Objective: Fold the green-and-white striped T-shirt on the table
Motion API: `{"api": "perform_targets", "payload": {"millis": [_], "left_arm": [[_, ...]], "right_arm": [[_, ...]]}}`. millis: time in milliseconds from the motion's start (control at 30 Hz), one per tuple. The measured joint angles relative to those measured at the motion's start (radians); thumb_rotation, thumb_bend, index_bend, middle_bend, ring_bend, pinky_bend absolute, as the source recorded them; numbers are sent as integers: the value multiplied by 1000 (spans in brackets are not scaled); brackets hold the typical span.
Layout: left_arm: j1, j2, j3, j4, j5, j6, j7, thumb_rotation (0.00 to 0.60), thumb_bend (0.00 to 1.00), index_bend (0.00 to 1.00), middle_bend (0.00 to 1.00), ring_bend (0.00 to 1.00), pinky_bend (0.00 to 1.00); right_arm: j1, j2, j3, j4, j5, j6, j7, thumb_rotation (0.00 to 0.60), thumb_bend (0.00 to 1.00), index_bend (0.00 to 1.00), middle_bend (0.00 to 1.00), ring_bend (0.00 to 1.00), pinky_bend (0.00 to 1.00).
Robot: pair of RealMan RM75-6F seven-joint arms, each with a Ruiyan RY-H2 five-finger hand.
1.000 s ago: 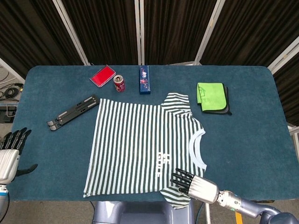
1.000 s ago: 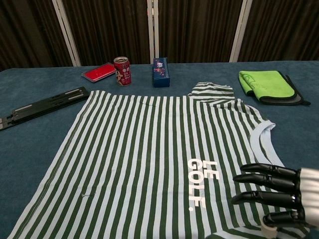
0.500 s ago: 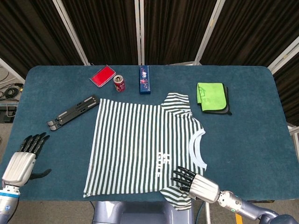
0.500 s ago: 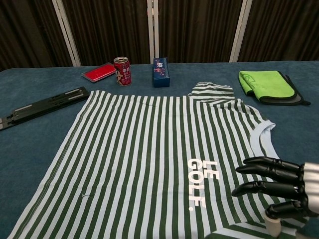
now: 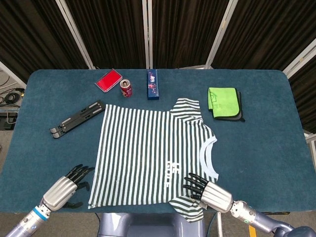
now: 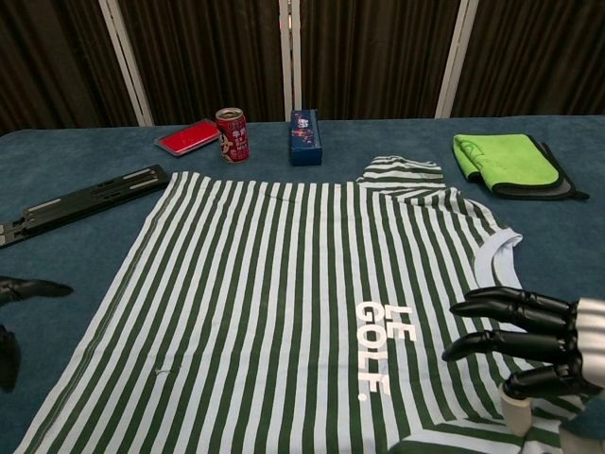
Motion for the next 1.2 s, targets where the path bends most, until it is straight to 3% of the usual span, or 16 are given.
{"api": "perform_targets", "payload": {"millis": [233,1067,1200], "left_arm": [[-7,-50,39,57,8,-6,-19,600,35,456,0,0,0],[-42,-126,64,109,-40,-77,-25,600,101,441,0,0,0],[-47,-134,64,110,-50,-85,-19,600,154,441,0,0,0]], "right_arm": [[2,3,-2,-6,3,-2,-6,600,445,714,196,0,0],[-10,-7,-3,22,20,13,21,600,446,717,197,0,0],[-11,-10,-3,29,22,16,25,600,445,718,197,0,0]]}}
